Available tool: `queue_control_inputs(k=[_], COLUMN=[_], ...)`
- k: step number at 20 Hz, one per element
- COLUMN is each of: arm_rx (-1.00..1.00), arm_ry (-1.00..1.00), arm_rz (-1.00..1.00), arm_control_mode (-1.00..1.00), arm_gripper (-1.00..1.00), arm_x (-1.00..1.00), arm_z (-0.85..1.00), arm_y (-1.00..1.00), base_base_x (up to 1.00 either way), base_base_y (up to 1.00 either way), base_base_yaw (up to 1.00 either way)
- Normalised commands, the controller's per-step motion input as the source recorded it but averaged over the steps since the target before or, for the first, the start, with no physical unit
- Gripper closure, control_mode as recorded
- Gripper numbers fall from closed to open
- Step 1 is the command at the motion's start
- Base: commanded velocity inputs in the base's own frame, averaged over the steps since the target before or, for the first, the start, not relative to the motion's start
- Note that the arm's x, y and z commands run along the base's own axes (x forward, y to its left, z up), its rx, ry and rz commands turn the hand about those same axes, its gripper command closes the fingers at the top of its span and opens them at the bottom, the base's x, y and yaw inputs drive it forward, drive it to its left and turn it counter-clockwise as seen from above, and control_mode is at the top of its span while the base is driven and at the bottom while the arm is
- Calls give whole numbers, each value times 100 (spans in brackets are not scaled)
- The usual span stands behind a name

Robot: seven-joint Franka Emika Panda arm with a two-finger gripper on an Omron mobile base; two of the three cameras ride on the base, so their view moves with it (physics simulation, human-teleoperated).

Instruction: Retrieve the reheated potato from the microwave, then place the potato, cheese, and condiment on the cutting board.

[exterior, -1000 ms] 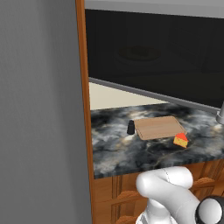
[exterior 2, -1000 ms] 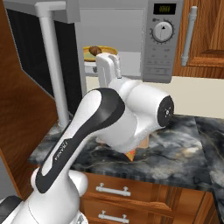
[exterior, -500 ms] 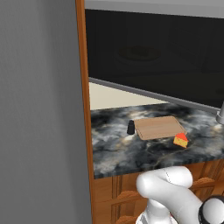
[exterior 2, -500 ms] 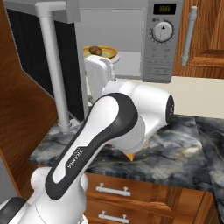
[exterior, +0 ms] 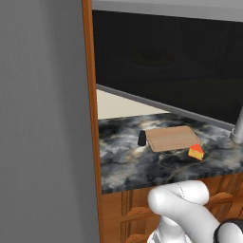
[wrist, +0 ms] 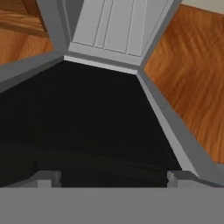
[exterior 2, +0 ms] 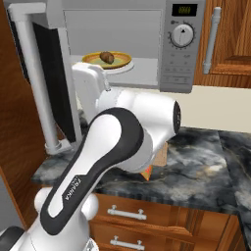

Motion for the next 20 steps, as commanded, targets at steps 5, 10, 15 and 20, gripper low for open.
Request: queue_control_inputs(k=[5, 10, 15, 20], arm_rx=[-7, -13, -14, -11], arm_ry=[-2, -12, -9, -4], arm_rz=[1, 0, -2, -5], arm_control_mode=[-100, -100, -100, -100], arm_gripper=[-100, -100, -100, -100], arm_x=[-42, -44, -34, -18], arm_z=[7, 1, 0, 0], arm_y=[46, 58, 61, 66], base_base_x=[0, 0, 0, 0], base_base_y=[0, 0, 0, 0], base_base_yaw=[0, 0, 0, 0])
